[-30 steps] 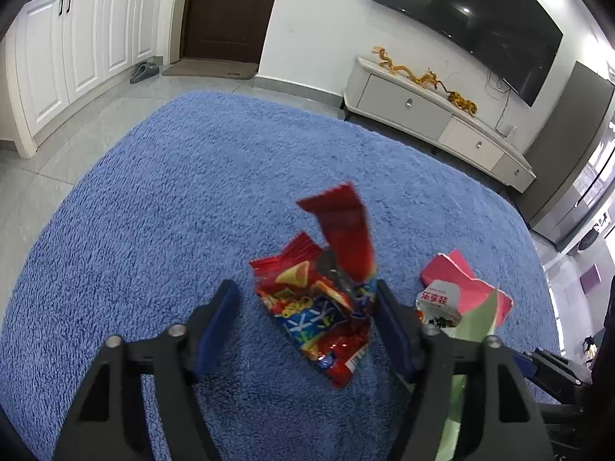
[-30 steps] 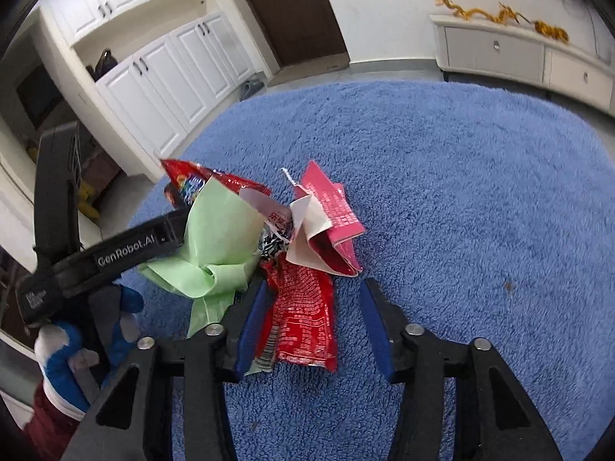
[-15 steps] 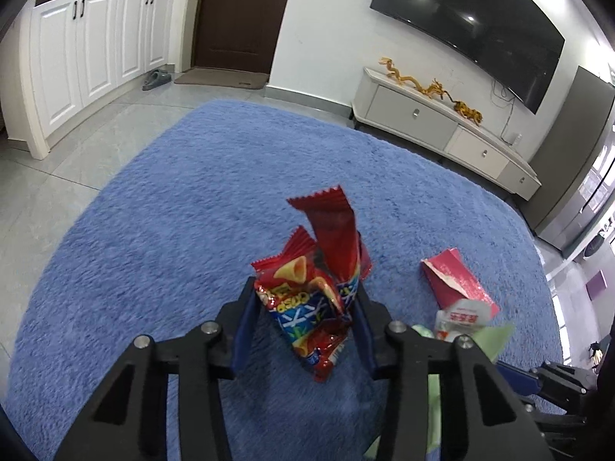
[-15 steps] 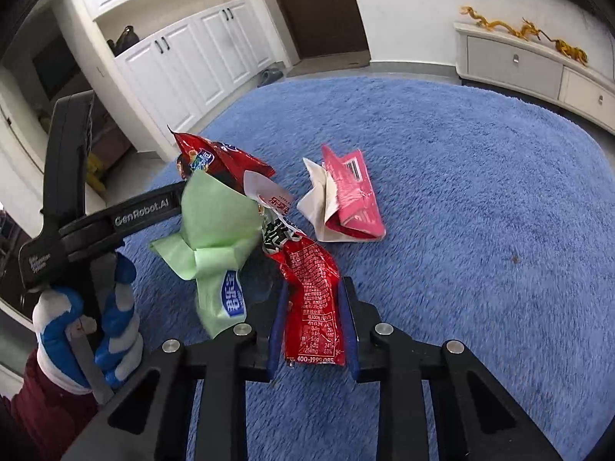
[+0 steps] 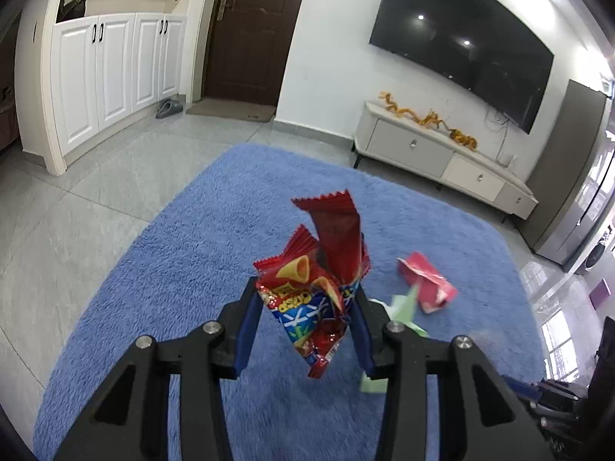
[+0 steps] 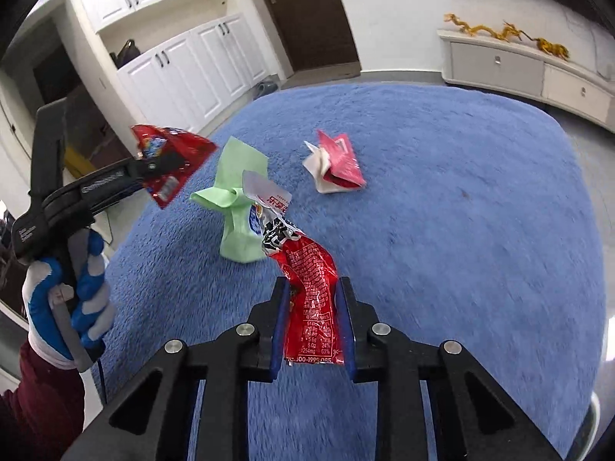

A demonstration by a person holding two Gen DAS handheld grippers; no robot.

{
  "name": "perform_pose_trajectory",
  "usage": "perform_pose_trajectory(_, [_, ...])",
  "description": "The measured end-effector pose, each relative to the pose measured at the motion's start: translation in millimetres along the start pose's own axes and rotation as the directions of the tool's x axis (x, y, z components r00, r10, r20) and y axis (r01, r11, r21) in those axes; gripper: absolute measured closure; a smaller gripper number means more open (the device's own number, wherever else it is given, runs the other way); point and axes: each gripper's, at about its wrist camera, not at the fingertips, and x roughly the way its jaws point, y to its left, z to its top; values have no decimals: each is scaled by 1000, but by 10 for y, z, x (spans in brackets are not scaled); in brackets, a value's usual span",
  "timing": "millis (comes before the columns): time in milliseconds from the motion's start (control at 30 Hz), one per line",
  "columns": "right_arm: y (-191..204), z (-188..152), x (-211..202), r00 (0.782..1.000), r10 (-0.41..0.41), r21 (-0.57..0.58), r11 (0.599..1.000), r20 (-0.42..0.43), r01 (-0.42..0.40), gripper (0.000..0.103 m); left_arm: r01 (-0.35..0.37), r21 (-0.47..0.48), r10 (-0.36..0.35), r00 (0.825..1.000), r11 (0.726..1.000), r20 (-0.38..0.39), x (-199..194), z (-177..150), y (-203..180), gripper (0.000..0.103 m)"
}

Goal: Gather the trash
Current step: 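Lift both held wrappers off the rug and hold them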

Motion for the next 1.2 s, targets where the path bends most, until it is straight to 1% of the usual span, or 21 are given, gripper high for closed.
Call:
perform_pose_trajectory(33, [-25,-44,-57,1000,5,8,1000,7,-5,101,9,6,-10,1000,1000,10,-94,-21,-26,62])
perform_pose_trajectory(133, [-155,-185,-226,1000,11,47,999,26,-12,101,30,19,-30,999,999,28,-271,-71,-105,62])
perform_pose_trajectory(267, [-244,-311,-305,1000,6,82,997,29,-8,101,57,27,-58,998,998,39,-468,-154,-205,62])
perform_pose_trajectory(433, [-217,-317,-346,999,21,81,996,38,-24,99,70,37,-71,997,997,39,-588,-244,-299,62])
perform_pose_trajectory(467, [-201,-294,-334,999,25,76,997,40,-28,88,72,36,-73,997,997,37,-597,-252,-303,62])
perform_pose_trajectory(500, [-181,-279,-323,999,24,71,997,42,-27,68,73,35,-74,997,997,35,-602,-257,-302,62])
perform_pose_trajectory(533, [-160,-253,-301,999,22,66,998,43,-25,60,74,35,-75,997,997,33,-608,-269,-287,62])
perform_pose_trajectory(567, [-152,-238,-284,999,26,61,998,45,-29,53,74,34,-75,997,997,32,-608,-277,-280,62])
perform_pose_trajectory(667, [-79,-174,-186,999,22,30,999,34,-23,53,77,36,-77,997,996,25,-586,-291,-267,62])
perform_pose_trajectory(800, [-10,-64,17,1000,-3,-10,1000,9,3,53,84,32,-85,996,996,12,-532,-289,-254,62])
perform_pose_trajectory(1033, [99,109,355,996,-87,-108,991,-16,85,52,89,26,-89,996,996,-1,-483,-299,-200,62])
perform_pose_trajectory(1133, [122,99,414,995,-93,-134,987,-32,88,52,88,26,-88,996,996,-3,-488,-282,-225,62])
perform_pose_trajectory(1167, [139,81,420,994,-101,-149,984,-34,95,57,88,26,-88,996,996,-3,-484,-282,-223,62])
perform_pose_trajectory(1200, [161,60,415,993,-111,-166,981,-30,105,69,89,26,-89,996,996,-3,-483,-285,-214,62])
